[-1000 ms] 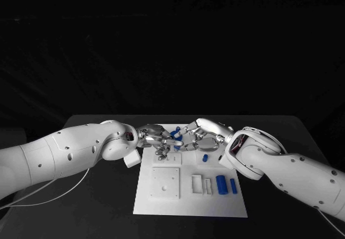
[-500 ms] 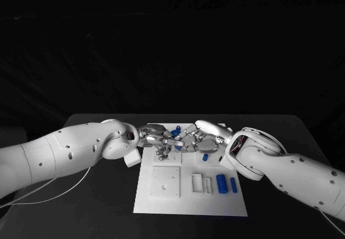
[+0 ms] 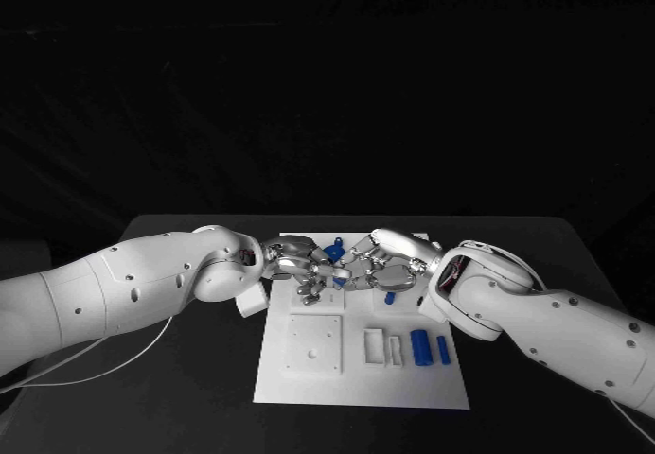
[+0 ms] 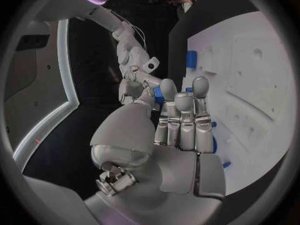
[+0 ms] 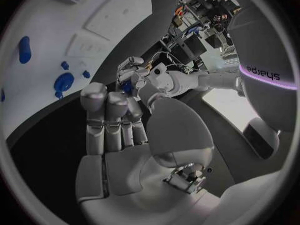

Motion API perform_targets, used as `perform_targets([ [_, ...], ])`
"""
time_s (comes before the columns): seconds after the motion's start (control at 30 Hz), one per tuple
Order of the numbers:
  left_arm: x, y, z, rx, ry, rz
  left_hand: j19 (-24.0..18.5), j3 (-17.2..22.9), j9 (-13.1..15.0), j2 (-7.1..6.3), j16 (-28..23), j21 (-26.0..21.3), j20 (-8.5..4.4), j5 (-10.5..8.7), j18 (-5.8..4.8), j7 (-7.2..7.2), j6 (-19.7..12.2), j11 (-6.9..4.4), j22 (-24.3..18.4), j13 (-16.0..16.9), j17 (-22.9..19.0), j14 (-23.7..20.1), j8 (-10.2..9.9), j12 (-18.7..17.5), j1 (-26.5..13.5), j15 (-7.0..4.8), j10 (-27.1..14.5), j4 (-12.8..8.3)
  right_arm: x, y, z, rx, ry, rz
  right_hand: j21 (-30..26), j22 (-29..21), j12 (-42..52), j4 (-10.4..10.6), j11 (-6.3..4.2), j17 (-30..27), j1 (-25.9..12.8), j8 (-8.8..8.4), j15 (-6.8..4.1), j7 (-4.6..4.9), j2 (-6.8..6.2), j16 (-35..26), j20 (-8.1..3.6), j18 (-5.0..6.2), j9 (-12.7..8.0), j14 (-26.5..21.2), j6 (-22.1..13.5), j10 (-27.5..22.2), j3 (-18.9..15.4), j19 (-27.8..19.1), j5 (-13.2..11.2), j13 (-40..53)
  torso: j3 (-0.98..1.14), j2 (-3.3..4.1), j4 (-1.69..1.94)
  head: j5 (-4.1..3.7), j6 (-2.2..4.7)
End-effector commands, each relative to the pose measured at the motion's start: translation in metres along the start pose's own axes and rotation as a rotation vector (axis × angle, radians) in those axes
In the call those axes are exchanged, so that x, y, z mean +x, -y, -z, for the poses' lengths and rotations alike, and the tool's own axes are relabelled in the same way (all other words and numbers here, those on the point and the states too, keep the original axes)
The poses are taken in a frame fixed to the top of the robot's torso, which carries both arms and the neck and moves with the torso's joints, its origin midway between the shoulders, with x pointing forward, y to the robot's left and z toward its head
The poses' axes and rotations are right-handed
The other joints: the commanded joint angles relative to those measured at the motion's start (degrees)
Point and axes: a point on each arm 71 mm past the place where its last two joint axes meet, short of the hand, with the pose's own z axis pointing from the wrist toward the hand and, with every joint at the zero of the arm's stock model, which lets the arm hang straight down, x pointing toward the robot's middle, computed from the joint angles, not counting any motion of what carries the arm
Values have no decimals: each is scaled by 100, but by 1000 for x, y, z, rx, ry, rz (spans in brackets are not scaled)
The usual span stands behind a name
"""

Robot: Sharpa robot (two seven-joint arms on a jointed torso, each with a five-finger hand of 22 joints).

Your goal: Assemble the parts on the task board

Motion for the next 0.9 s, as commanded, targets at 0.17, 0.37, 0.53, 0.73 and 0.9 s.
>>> perform_targets([
  [0.17,3,7,-1,63,-27,9,-24,29,-60,376,12,-21,4,15,-42,-29,29,-24,101,-28,-35,-64,-7,11,431,-10,-5,-81,4,4,1,6,-37,1,-2,488,63,210,24,26,-117,30,11,-48,40,32,25,9,65,5,404,15,-234,317,75,14,5,0,7,42,-41],
  [0.37,2,8,-1,69,-11,8,-16,22,-92,377,13,-31,5,14,-39,-31,45,-30,101,-51,-51,-52,-15,-3,426,-11,14,-87,4,6,1,19,-39,-18,-12,476,55,365,-39,31,-85,32,-37,-153,109,22,-20,-15,188,9,646,24,-507,318,108,13,3,-2,-4,94,-71],
  [0.53,0,8,-1,70,9,11,-9,21,-99,387,-9,-47,5,13,-37,-36,51,-35,96,-113,-78,-51,-7,-80,416,-12,19,-82,2,11,2,49,-24,-22,-21,462,56,466,-79,58,-18,26,-76,-214,127,13,-68,-46,403,23,741,48,-835,320,247,32,3,-4,6,93,-69],
  [0.73,-1,8,-1,69,30,18,16,46,-179,353,-51,-101,12,18,-27,-33,100,-44,89,-310,-132,-41,-38,-342,402,-7,119,-97,-1,16,2,97,22,-8,-25,447,58,586,-117,69,-73,27,-95,-261,49,5,-86,-48,468,38,800,77,-1029,327,236,39,0,0,-8,84,-48],
  [0.9,-2,8,-1,73,52,26,26,54,-195,342,-46,-121,15,19,-28,-30,97,-45,95,-372,-141,-47,-46,-444,384,-3,134,-78,-2,16,0,118,52,13,-18,429,71,683,-139,89,-68,27,-107,-284,-5,7,-98,-53,499,52,847,117,-1082,328,202,56,4,1,-1,74,-35],
])
